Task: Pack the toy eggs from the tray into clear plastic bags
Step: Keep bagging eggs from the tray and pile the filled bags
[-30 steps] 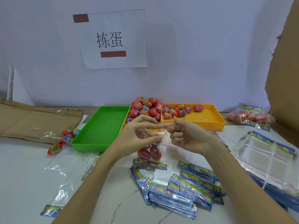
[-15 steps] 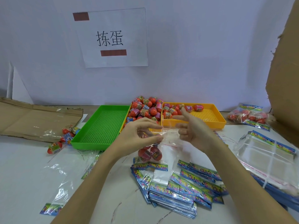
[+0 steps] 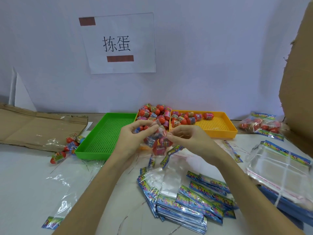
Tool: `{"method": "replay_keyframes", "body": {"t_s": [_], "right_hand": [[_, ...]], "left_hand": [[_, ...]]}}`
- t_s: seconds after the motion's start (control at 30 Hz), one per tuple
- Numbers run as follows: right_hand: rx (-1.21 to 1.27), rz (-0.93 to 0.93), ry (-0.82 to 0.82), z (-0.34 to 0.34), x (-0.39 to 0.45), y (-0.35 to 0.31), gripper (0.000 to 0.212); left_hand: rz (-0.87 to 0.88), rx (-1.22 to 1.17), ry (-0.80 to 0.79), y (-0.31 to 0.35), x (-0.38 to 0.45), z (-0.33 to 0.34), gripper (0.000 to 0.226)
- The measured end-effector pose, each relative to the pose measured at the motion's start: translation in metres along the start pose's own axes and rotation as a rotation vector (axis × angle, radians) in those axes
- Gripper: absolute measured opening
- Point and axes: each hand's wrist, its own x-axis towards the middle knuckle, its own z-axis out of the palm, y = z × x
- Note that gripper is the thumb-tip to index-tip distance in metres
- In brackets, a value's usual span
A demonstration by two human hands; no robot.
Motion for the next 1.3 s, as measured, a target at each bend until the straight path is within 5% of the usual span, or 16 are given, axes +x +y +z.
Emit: {"method": "replay_keyframes", "body": {"t_s": [0.3, 0.4, 0.7, 0.83, 1.1, 1.3], "right_hand": [[0.087, -0.013, 0.198, 0.000, 0.005, 0.005, 0.005], [0.097, 0.002, 0.180, 0.000, 0.003, 0.001, 0.008], [0.242, 0.025, 0.253, 0.011, 0.002, -0.007, 0.016], [0.245, 0.039, 0.284, 0.013, 0.003, -0.007, 0.014], [0.405, 0.099, 0.451, 0.011, 0.006, -0.006, 0.018], [0.451, 0.144, 0.447, 0.010, 0.005, -0.006, 0.022]], "left_hand": [[-0.060, 0.077, -0.101, -0.001, 0.002, -0.007, 0.018], [-0.059, 0.046, -0.062, -0.001, 0.000, -0.004, 0.029], [-0.105, -0.206, 0.040, -0.007, -0.001, 0.011, 0.008], [-0.087, -0.123, -0.047, -0.006, -0.003, 0.008, 0.037], [-0.065, 0.009, -0.020, -0.007, 0.002, 0.007, 0.056], [0.047, 0.071, 0.036, -0.010, 0.003, 0.006, 0.030]]}}
